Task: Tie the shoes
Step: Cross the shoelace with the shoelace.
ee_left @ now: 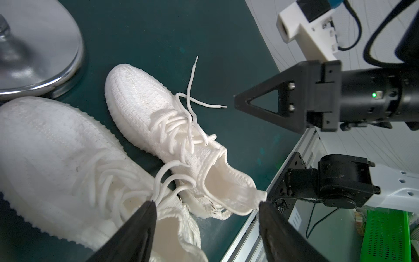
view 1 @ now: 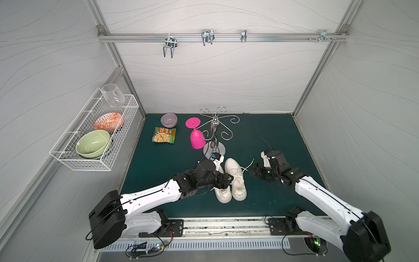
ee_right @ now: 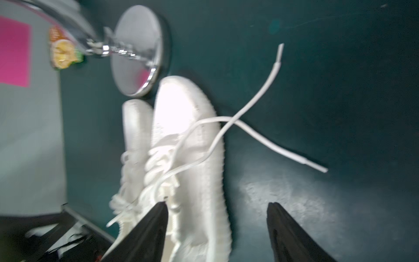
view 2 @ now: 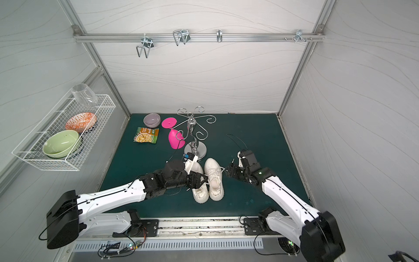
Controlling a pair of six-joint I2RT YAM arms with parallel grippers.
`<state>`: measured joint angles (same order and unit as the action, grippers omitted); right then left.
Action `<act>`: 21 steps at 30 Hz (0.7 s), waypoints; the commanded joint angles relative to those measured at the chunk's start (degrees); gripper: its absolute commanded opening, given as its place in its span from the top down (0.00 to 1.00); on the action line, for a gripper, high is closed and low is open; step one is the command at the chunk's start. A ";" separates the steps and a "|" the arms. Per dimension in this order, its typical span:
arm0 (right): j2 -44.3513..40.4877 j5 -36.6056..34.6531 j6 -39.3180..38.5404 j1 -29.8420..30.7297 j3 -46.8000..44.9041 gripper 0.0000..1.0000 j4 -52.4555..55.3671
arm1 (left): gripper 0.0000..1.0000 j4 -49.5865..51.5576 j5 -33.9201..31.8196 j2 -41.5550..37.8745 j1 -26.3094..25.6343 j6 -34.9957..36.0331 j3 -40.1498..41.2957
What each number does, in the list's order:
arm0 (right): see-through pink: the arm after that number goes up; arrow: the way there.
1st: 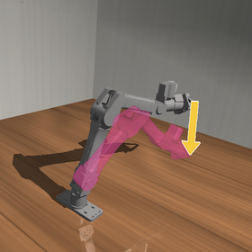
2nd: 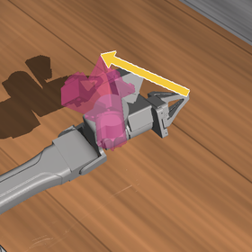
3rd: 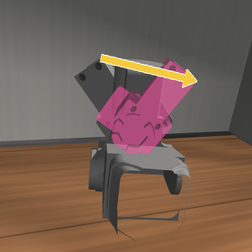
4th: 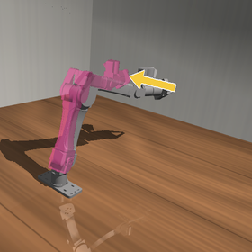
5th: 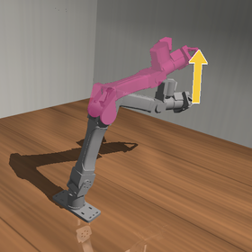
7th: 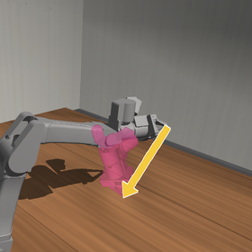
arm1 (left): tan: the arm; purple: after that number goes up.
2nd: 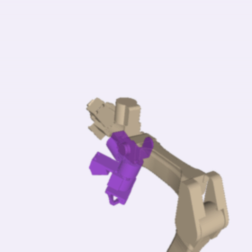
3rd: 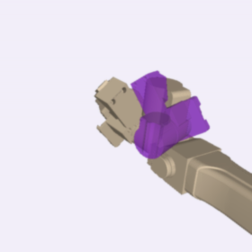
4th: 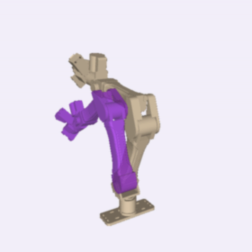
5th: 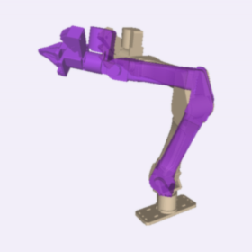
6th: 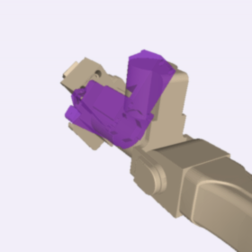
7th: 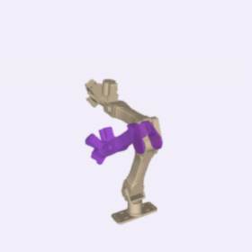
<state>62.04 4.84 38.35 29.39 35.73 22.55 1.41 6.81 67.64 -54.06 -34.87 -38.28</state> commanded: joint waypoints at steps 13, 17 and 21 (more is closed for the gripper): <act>25.62 -16.95 -10.74 2.29 11.47 0.39 -6.76 | 0.26 -1.24 -2.28 0.01 -0.08 1.46 0.47; 31.09 -19.50 -11.15 2.31 13.59 0.44 -7.46 | 0.26 -1.03 -2.53 -0.31 -0.08 1.72 0.84; 34.92 -20.92 -12.44 2.17 15.34 0.52 -8.62 | 0.26 -0.11 -2.94 -0.66 -0.08 2.22 0.83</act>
<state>95.11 -13.72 27.38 31.42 49.50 15.11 1.65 4.89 67.64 -54.06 -34.04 -37.67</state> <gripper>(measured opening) 0.495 0.743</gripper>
